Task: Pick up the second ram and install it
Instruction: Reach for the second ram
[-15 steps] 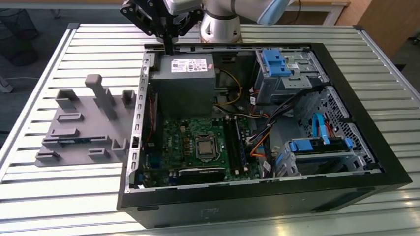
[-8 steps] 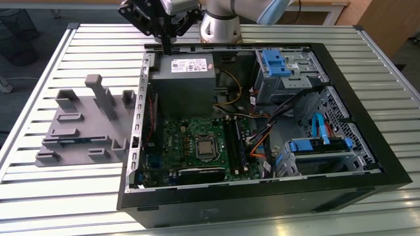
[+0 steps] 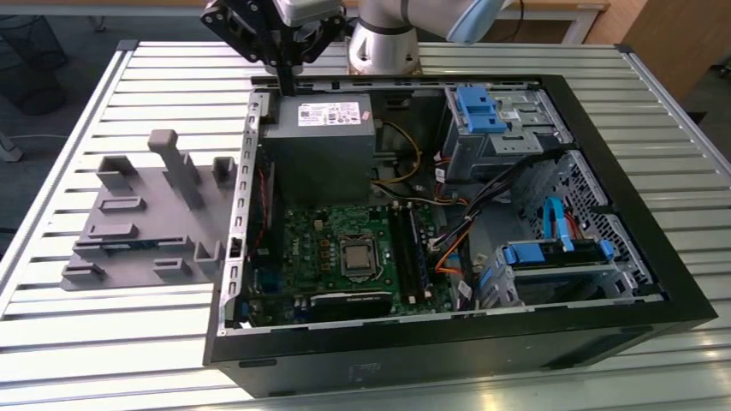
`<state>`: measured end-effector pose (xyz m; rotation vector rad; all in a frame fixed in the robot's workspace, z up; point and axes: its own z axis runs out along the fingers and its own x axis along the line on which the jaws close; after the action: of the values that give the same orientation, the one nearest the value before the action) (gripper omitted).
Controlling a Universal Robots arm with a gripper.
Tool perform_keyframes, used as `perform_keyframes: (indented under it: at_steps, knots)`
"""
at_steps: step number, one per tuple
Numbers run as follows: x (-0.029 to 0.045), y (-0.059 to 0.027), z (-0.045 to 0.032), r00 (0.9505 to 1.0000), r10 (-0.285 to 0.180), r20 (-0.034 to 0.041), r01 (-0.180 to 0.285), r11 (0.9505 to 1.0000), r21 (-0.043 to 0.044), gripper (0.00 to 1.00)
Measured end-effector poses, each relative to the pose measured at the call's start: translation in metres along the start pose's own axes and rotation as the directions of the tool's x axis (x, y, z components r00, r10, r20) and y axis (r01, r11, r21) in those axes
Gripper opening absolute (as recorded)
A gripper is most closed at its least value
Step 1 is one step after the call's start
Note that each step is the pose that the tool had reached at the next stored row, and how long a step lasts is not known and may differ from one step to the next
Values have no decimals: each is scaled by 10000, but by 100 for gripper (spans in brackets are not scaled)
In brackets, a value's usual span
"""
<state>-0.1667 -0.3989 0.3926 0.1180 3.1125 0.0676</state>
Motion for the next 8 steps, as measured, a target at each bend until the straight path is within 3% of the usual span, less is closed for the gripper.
perform_keyframes:
  at_steps: [8]
  knots:
    - [44, -3, -1, 10000, 0, 0, 0, 10000, 0, 11]
